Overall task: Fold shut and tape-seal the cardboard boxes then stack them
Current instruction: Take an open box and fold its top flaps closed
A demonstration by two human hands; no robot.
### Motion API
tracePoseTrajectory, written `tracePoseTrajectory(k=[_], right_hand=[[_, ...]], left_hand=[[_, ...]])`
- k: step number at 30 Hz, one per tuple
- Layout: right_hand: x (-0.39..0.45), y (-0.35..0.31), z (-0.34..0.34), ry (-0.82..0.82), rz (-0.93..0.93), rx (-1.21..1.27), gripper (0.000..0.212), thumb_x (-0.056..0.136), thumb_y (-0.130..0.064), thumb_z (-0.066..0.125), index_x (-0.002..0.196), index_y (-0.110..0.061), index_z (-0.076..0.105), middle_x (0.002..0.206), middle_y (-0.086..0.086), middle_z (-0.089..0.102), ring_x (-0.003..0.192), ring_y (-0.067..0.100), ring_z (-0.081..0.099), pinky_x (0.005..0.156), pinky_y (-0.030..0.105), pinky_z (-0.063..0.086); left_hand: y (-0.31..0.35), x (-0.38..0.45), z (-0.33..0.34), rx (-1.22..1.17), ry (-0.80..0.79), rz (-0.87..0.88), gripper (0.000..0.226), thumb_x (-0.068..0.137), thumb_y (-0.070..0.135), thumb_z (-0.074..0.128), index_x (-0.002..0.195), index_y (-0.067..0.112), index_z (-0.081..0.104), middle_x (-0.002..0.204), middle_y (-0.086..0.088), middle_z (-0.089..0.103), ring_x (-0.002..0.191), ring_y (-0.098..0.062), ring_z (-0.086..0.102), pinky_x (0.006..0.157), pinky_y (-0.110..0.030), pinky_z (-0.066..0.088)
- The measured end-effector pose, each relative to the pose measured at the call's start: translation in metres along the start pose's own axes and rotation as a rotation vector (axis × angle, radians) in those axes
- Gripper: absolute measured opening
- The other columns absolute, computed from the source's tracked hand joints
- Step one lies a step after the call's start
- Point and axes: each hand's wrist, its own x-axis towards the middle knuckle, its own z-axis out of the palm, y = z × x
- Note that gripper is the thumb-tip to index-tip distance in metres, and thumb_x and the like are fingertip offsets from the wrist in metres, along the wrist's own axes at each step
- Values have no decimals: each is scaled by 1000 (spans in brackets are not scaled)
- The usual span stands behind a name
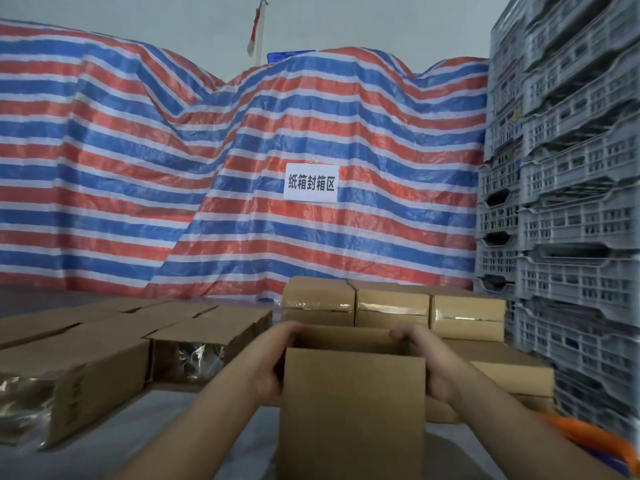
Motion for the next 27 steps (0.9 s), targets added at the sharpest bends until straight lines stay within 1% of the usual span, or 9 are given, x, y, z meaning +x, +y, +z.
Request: tracePoseTrajectory(k=[6, 8, 10, 13, 15, 17, 22, 24, 27], right_hand=[[-9, 9, -23, 47, 45, 154, 54, 88, -51, 59, 113, -4, 59, 71, 19, 71, 57, 30, 69, 62, 33, 50], [-6, 14, -20, 83, 53, 227, 54, 89, -57, 57, 106, -6, 62, 70, 21, 69, 57, 31, 68, 66, 36, 48], [2, 13, -15, 192, -19, 281, 46, 94, -51, 55, 105, -7, 62, 83, 24, 70, 71, 33, 67, 75, 39, 47], [9, 20, -19, 218, -159, 222, 41, 106, -30, 43, 127, 0, 58, 110, 25, 64, 103, 37, 60, 91, 38, 41], [14, 24, -16, 210, -138, 228, 37, 106, -30, 42, 109, -5, 69, 91, 22, 68, 83, 33, 65, 77, 38, 46], [22, 37, -19, 203, -139, 325, 54, 102, -41, 45, 71, -10, 77, 68, 14, 69, 56, 25, 67, 66, 38, 44], [18, 54, -20, 83, -137, 437, 67, 98, -50, 45, 53, -13, 76, 57, 7, 67, 45, 18, 64, 58, 35, 46], [12, 53, -16, 75, -103, 437, 70, 99, -47, 42, 46, -13, 72, 50, 2, 62, 39, 14, 59, 51, 30, 46], [2, 53, -13, 105, -25, 474, 58, 101, -41, 43, 57, -9, 63, 46, -1, 53, 34, 13, 50, 54, 32, 38]], left_hand=[[-22, 20, 26, -29, 12, 93, 48, 94, 53, 53, 115, 13, 69, 104, -18, 74, 86, -29, 73, 73, -36, 54], [-27, 23, 29, -122, -2, 121, 53, 97, 52, 46, 112, 8, 70, 97, -20, 72, 77, -28, 71, 67, -33, 55], [-32, 30, 31, -178, 18, 161, 49, 100, 48, 42, 104, 8, 70, 79, -15, 73, 63, -23, 71, 60, -30, 53], [-42, 47, 28, -74, 141, 298, 38, 103, 43, 41, 94, 14, 65, 63, 3, 69, 57, -8, 66, 61, -27, 46], [-48, 55, 23, -26, 178, 328, 43, 103, 42, 41, 80, 18, 69, 61, 7, 69, 55, -4, 65, 57, -25, 48], [-56, 55, 22, -82, 107, 286, 62, 102, 48, 36, 65, 19, 77, 69, -4, 74, 59, -12, 70, 54, -24, 53], [-47, 46, 29, -89, 124, 378, 78, 105, 20, 41, 29, 14, 59, 36, 2, 56, 32, -3, 55, 30, -11, 34], [-49, 46, 30, -52, 142, 391, 64, 103, 10, 44, 41, 11, 59, 34, 3, 54, 42, -6, 59, 31, -11, 35], [-58, 43, 29, -52, 126, 337, 50, 103, 25, 44, 62, 10, 70, 60, -6, 69, 55, -13, 66, 44, -18, 48]])
